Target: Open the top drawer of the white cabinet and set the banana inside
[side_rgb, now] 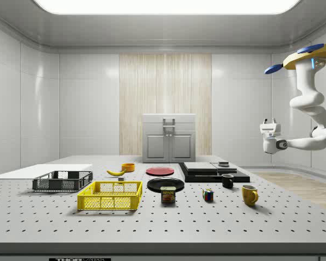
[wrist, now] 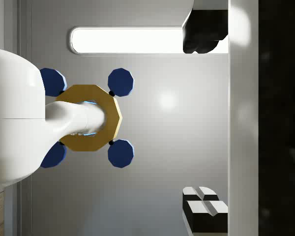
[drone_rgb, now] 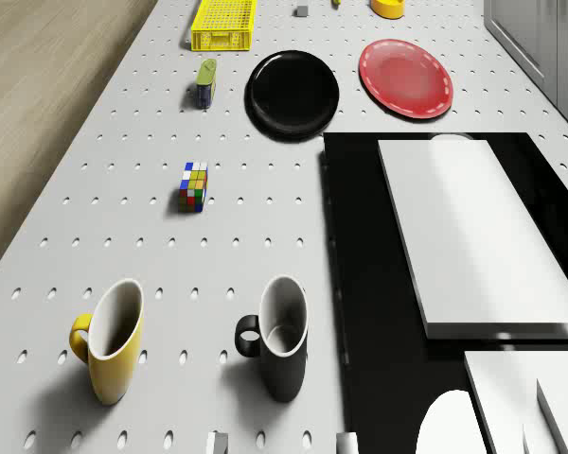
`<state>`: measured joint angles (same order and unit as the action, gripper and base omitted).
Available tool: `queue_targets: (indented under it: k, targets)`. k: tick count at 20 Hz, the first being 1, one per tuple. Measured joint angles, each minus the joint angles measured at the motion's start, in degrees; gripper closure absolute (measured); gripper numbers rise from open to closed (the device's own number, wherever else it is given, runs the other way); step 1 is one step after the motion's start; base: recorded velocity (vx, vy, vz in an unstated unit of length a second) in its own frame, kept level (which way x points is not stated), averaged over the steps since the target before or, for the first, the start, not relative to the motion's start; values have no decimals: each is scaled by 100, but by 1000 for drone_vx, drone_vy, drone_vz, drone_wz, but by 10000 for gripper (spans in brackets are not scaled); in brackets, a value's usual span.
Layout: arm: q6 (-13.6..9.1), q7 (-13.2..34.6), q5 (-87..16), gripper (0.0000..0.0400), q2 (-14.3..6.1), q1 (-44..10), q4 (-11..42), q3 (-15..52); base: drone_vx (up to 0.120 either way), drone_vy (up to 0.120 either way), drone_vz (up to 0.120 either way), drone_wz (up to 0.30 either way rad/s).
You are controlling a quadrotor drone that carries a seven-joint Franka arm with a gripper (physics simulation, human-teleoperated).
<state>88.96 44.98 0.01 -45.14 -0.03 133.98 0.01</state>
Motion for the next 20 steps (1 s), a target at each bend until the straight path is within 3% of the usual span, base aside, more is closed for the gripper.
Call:
queue_targets:
  k: [10,20]
  targets:
    - [-832,-12,9,0,306,-23,-1183,13,0,0,0,0]
    - [-1085,-16,13,0,483,-34,-1657,20,0,0,0,0]
